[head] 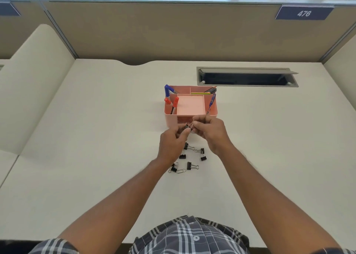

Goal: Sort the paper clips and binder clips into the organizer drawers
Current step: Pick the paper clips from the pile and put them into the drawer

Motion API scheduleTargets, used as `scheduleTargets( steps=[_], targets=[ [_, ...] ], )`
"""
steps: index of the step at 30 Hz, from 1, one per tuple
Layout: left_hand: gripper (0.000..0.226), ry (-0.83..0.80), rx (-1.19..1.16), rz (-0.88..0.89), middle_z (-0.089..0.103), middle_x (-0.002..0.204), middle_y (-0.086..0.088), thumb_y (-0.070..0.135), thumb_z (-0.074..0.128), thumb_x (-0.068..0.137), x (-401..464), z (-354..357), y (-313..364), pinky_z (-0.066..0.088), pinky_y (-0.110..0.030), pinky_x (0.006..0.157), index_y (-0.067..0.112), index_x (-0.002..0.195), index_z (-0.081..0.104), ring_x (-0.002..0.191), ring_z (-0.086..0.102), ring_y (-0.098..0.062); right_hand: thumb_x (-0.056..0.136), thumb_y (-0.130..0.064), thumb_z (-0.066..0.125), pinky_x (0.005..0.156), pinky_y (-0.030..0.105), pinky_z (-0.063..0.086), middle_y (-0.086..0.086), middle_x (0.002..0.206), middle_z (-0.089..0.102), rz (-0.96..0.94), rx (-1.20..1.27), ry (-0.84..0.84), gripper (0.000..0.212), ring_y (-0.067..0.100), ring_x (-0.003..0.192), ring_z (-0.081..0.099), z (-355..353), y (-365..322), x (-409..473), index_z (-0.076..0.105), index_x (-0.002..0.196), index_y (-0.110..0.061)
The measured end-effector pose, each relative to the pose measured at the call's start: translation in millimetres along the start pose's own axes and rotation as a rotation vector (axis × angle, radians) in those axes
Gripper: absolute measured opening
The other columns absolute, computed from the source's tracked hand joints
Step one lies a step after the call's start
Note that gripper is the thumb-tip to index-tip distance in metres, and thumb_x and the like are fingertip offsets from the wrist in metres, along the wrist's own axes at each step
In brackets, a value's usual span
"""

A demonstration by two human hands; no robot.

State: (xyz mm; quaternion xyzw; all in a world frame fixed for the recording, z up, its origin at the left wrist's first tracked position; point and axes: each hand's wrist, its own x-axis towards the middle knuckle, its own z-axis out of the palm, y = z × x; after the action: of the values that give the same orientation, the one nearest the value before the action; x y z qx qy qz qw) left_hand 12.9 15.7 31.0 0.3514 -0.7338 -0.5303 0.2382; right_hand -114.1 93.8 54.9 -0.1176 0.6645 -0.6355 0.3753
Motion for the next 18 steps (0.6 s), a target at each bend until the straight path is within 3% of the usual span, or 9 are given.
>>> scheduleTargets(
  steps=[4, 7, 13, 18],
  targets=[
    [0.012, -0.05, -0.119, -0.106, 0.071, 0.075, -0.011, 0.02, 0.062, 0.092, -3, 1, 2, 0.055, -0.036, 0.063, 0.015, 0.085, 0.07, 0.064, 0.066, -0.015, 0.087, 0.0, 0.068, 0.081, 0.036, 0.06, 0.01, 0.081, 0.071, -0.01, -0.081, -0.005, 0.008, 0.02, 0.076, 0.068, -5, 5, -8, 0.072, 0.092, -0.004],
    [0.013, -0.039, -0.055, -0.12, 0.071, 0.073, -0.007, 0.02, 0.062, 0.091, -8, -2, -6, 0.055, -0.037, 0.065, 0.019, 0.081, 0.071, 0.065, 0.066, -0.022, 0.088, -0.004, 0.066, 0.076, 0.033, 0.06, 0.009, 0.08, 0.073, -0.061, -0.237, 0.017, 0.01, 0.018, 0.075, 0.071, -12, 13, -13, 0.073, 0.088, -0.01],
    [0.02, 0.004, 0.313, -0.25, 0.069, 0.073, 0.004, 0.021, 0.053, 0.091, -13, -17, -42, 0.049, -0.03, 0.07, 0.02, 0.078, 0.068, 0.077, 0.064, -0.021, 0.084, -0.01, 0.064, 0.077, 0.035, 0.057, -0.002, 0.08, 0.073, -0.013, -0.552, 0.124, 0.018, 0.017, 0.078, 0.07, -35, 40, -17, 0.071, 0.076, -0.025],
    [0.021, -0.025, 0.531, -0.32, 0.072, 0.089, 0.001, 0.022, 0.051, 0.092, -10, -27, -62, 0.045, -0.03, 0.073, 0.019, 0.091, 0.072, 0.086, 0.062, -0.023, 0.086, -0.01, 0.055, 0.068, 0.025, 0.046, -0.007, 0.086, 0.072, 0.039, -0.92, 0.03, 0.022, 0.017, 0.083, 0.064, -40, 57, -27, 0.074, 0.084, -0.022]
  ],
)
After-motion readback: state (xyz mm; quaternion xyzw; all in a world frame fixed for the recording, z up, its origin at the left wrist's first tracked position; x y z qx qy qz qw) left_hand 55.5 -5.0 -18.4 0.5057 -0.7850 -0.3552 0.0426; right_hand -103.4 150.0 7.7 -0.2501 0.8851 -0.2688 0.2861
